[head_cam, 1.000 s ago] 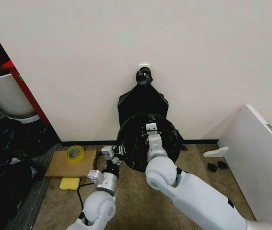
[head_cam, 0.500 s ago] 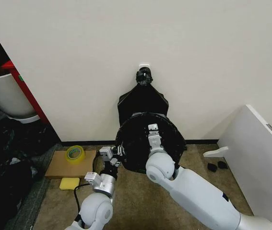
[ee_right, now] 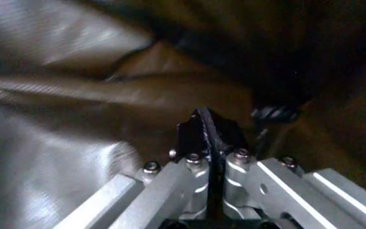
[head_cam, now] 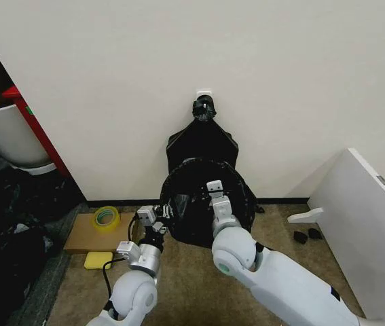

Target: Place the garbage bag over the trash bin.

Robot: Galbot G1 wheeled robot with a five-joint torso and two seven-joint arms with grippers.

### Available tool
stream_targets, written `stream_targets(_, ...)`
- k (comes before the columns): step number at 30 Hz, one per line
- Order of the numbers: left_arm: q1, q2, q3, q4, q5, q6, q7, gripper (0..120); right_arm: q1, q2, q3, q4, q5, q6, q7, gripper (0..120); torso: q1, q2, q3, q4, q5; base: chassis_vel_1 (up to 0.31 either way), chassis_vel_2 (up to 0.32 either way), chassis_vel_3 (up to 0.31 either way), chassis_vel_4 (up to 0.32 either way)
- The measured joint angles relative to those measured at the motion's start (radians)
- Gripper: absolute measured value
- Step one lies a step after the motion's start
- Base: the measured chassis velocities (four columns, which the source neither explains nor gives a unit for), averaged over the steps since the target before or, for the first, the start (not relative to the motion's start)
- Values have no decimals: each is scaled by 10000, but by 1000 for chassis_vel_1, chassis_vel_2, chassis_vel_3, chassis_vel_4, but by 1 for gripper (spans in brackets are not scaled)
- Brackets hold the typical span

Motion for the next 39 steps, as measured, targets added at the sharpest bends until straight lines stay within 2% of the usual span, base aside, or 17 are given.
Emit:
stream_targets(3,-71,6,-25,47,5,-200,161,0,404,46,-168,40,1110,-657,504,0,0,0,0,1,-1,0,0,0,0)
stream_targets(8,-89,-12,-31,22,-117,-445,392,0,633,89,-432,-306,1438,-900,740,0,0,0,0,1,-1,0,0,0,0)
stream_targets(10,-87,-28,-26,-29,-232,-484,433,0,640,97,-556,-496,1231,-953,747,0,0,0,0,0,1,0,0,0,0)
stream_targets(12,-87,-48,-27,-75,-293,-535,495,0,623,23,-794,-929,242,-930,526,0,0,0,0,0,0,0,0,0,0)
stream_targets(14,-87,-48,-26,-77,-294,-536,497,0,618,11,-814,-982,105,-920,485,0,0,0,0,0,0,0,0,0,0)
stream_targets(15,-75,-42,-29,-83,-297,-537,509,0,598,-55,-848,-1245,-589,-854,297,0,-1,0,1,-1,1,0,0,0,0)
stream_targets(19,-41,-31,-34,-100,-297,-537,523,0,591,-107,-754,-1374,-1099,-833,176,0,-1,0,0,0,2,0,0,0,0)
stream_targets(21,-15,-29,-33,-105,-279,-537,533,0,595,-248,-629,-1534,-2041,-809,-71,0,-1,0,1,0,1,0,0,0,0)
stream_targets(24,0,-44,-22,-119,-267,-531,537,0,550,-350,-557,-1602,-2506,-783,-203,0,-1,0,1,0,1,0,0,0,0)
stream_targets(30,36,-39,-16,-121,-220,-511,542,0,289,-535,-327,-1060,-2552,-574,-306,0,-1,0,0,-1,0,0,0,0,0)
stream_targets(32,50,-43,-18,-103,-180,-501,540,0,128,-573,-320,-515,-2143,-231,-399,0,-1,0,0,0,1,0,0,0,0)
stream_targets(39,101,-98,-12,-100,-88,-473,536,0,-225,-499,-509,-137,-1571,222,-588,0,-1,0,0,0,0,0,0,0,0)
